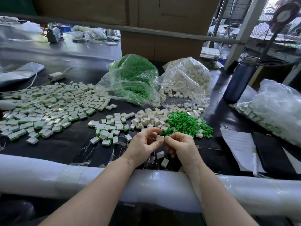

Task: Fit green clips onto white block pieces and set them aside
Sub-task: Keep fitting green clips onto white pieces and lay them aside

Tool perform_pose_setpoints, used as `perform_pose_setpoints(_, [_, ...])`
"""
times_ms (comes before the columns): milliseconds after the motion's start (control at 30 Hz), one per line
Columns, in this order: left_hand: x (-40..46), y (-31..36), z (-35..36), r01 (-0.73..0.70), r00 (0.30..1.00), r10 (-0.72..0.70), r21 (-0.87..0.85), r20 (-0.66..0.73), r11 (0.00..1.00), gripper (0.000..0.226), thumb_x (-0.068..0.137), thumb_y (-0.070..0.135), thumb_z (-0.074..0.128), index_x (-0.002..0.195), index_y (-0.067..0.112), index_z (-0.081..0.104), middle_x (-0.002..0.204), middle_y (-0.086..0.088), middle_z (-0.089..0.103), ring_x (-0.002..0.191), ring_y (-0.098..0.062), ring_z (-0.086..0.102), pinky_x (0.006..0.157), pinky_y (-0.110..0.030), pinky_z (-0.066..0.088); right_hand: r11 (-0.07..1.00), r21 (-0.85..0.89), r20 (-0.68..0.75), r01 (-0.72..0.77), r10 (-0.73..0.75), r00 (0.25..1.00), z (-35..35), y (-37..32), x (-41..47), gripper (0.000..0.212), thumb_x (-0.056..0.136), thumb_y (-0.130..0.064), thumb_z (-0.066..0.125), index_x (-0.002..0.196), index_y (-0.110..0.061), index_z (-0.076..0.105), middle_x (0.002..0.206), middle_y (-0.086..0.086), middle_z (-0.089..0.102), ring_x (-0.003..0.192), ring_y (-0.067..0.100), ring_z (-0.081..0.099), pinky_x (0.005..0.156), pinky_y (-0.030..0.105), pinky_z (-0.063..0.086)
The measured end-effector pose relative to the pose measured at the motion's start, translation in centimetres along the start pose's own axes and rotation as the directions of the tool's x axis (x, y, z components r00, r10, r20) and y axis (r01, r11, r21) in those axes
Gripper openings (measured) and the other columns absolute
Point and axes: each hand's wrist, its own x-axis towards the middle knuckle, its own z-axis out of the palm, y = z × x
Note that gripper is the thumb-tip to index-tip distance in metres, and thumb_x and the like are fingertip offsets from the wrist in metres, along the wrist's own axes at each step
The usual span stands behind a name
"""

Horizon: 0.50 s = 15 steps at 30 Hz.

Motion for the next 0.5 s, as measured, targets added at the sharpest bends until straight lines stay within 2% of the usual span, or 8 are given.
perform_pose_setpoints(67, [0.01,-0.17,0.08,-0.035,0.999,0.035,0.041,-0.016,0.999,0.026,0.079,0.003,0.070,0.098,0.018,0.061,0.092,-0.010,0.062,0.073,-0.025,0.060,0.077,-0.039,0.055,1.000,-0.010,0.003,-0.010,0.010,1.000,-0.05,0.03,-0.03,0.023,0.086,-0.005,0.060,0.063,-0.005,0.060,0.047,0.003,0.055,0.038,0.007,0.046,0.038,0.016,0.036])
perform_pose_setpoints(133, [0.06,-0.29,0.09,-0.042,0.998,0.045,0.051,-0.048,0.998,0.020,0.079,0.004,0.070,0.090,0.019,0.062,0.088,-0.007,0.065,0.076,-0.030,0.062,0.078,-0.039,0.054,1.000,-0.018,0.011,0.004,-0.004,1.000,0.01,0.09,-0.09,0.022,0.087,-0.006,0.060,0.066,-0.004,0.061,0.050,0.006,0.056,0.040,0.009,0.047,0.039,0.017,0.037])
perform_pose_setpoints(267, [0.26,-0.54,0.01,-0.031,0.999,0.032,0.042,-0.026,0.999,0.008,0.086,0.016,0.064,0.083,0.023,0.066,0.082,-0.011,0.067,0.074,-0.018,0.058,0.078,-0.039,0.052,0.999,0.015,-0.008,0.046,-0.046,0.999,-0.10,0.04,-0.10,0.011,0.088,-0.007,0.061,0.077,-0.002,0.062,0.056,0.002,0.059,0.045,0.007,0.051,0.042,0.018,0.043])
perform_pose_setpoints(400, [0.34,-0.55,-0.07,0.006,1.000,-0.007,-0.037,-0.012,0.999,0.008,0.087,0.013,0.062,0.084,0.020,0.065,0.080,-0.005,0.066,0.078,-0.016,0.061,0.079,-0.034,0.052,0.997,-0.019,-0.001,0.075,-0.075,0.997,-0.22,0.12,-0.18,0.011,0.087,-0.001,0.060,0.076,0.001,0.062,0.058,0.010,0.057,0.047,0.012,0.050,0.043,0.019,0.045])
perform_pose_setpoints(500, [0.31,-0.54,-0.12,0.026,1.000,-0.027,-0.064,-0.007,0.998,0.009,0.087,0.012,0.061,0.083,0.018,0.065,0.076,0.000,0.064,0.075,-0.012,0.060,0.077,-0.030,0.052,0.997,-0.027,0.024,0.072,-0.072,0.997,-0.09,0.17,-0.21,0.012,0.088,-0.001,0.058,0.077,0.001,0.061,0.056,0.006,0.058,0.046,0.010,0.051,0.045,0.019,0.047])
